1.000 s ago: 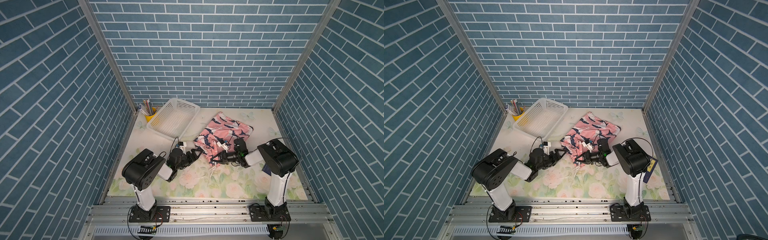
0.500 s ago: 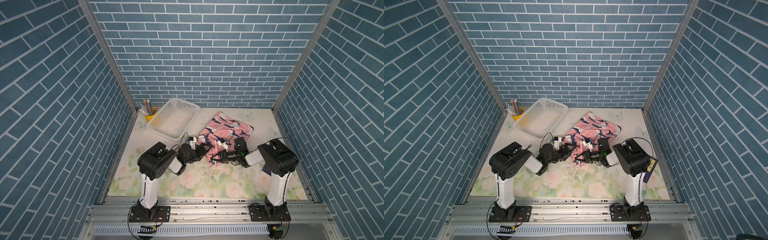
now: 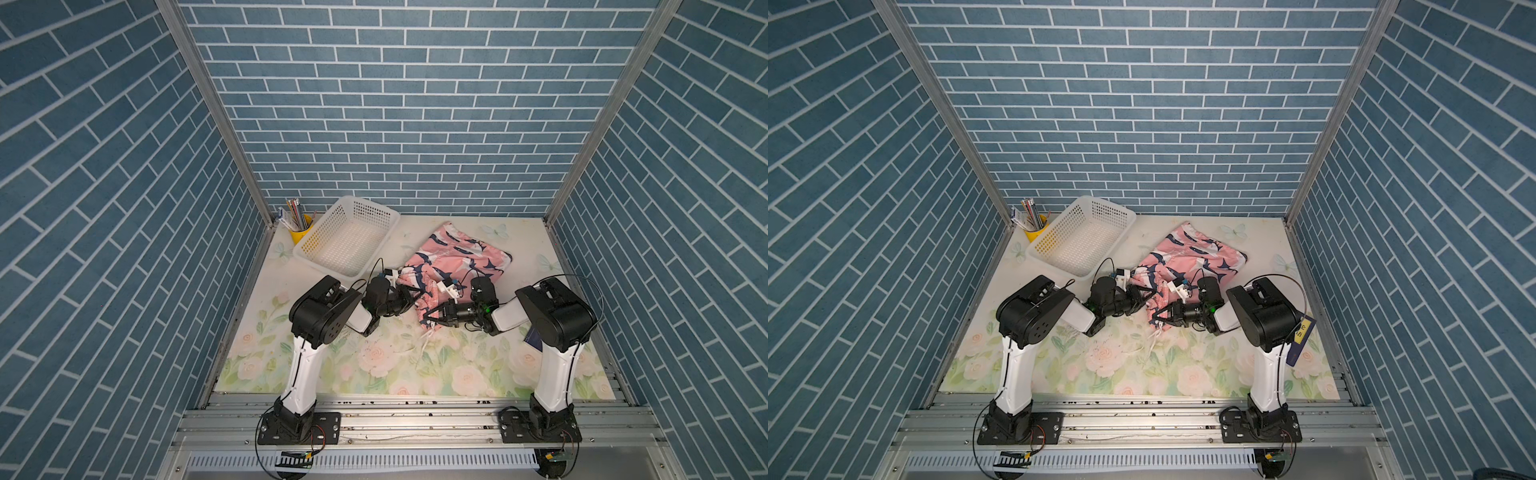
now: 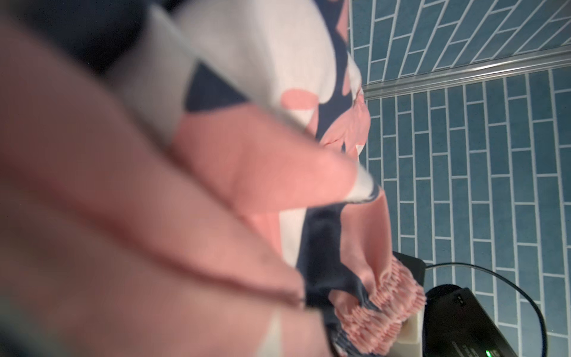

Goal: Roll up the shorts
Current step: Roll the shorts at the center of the board.

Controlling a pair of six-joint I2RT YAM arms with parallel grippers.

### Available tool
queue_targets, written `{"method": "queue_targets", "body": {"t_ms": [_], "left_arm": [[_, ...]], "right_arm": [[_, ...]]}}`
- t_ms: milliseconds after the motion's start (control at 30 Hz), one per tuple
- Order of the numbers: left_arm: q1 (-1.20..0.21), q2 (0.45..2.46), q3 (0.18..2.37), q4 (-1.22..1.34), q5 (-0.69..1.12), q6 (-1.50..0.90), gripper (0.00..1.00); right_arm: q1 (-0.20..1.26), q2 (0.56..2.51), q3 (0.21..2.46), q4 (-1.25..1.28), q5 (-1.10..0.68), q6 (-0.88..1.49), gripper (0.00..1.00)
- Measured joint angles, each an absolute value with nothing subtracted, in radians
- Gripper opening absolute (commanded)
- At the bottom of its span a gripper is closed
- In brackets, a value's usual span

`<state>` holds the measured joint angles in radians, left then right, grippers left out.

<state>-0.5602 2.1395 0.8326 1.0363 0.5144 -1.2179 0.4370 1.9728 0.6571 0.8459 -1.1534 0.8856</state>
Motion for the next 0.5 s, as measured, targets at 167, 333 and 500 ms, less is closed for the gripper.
{"method": "queue_targets", "body": {"t_ms": [167,333,500], "left_arm": [[-0.561,2.097,0.850,0.933,0.507,-1.187,0.00],[-0.560,2.011,0.850,0.805,0.451,-1.159,0.00],[-0.565,1.940,0.851,0.685,0.401,-1.152,0.00]], "right_arm": [[0.426,1.953,0.667,0.725,-1.127,0.809,0.08],[0.434,1.848,0.786,0.307,-0.963,0.561,0.27],[0.472,1.681,0.832,0.051,-0.653,0.389,0.35]]}}
